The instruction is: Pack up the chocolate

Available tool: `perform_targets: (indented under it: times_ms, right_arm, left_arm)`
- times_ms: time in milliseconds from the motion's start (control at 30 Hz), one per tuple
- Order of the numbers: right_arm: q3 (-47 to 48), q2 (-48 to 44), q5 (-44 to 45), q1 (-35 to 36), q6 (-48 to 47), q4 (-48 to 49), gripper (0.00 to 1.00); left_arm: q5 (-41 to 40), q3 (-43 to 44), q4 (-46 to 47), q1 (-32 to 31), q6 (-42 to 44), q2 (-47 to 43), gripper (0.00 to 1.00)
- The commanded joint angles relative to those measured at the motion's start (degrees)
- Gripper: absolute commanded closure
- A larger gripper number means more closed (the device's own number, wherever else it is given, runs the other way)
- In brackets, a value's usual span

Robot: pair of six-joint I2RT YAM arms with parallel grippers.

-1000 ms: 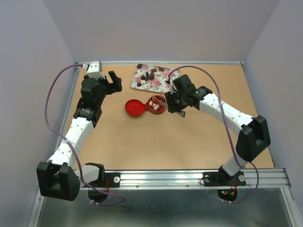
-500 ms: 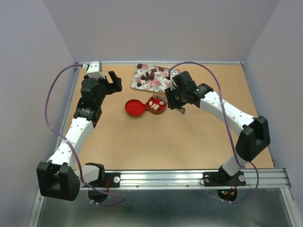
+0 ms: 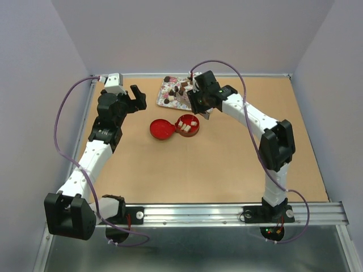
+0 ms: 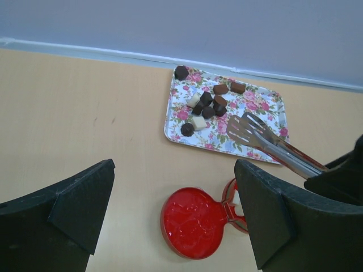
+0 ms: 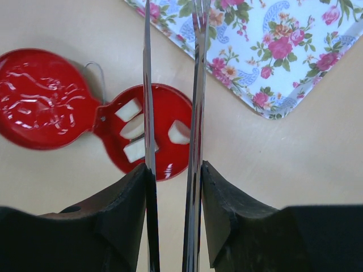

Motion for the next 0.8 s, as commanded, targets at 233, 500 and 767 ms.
perform_targets:
  times_ms: [233,500,767]
  right_arm:
    - [9.85,7.92,2.47,-3.13,-0.36,1.92,0.54]
    - [12.66,11.96,1.41,-3.75,-0.28,2.01,0.54]
    - [16.17,15.12,-0.52,-3.92,-0.1,2.01,0.54]
  left_arm:
    - [0.3,1.5,3.28,-0.22,0.41,0.93,0.01]
    - [0.22,1.41,3.54,-0.22,0.49,1.28,0.01]
    - [0.04,1.5,3.54,-0.13,0.58,1.63,0.01]
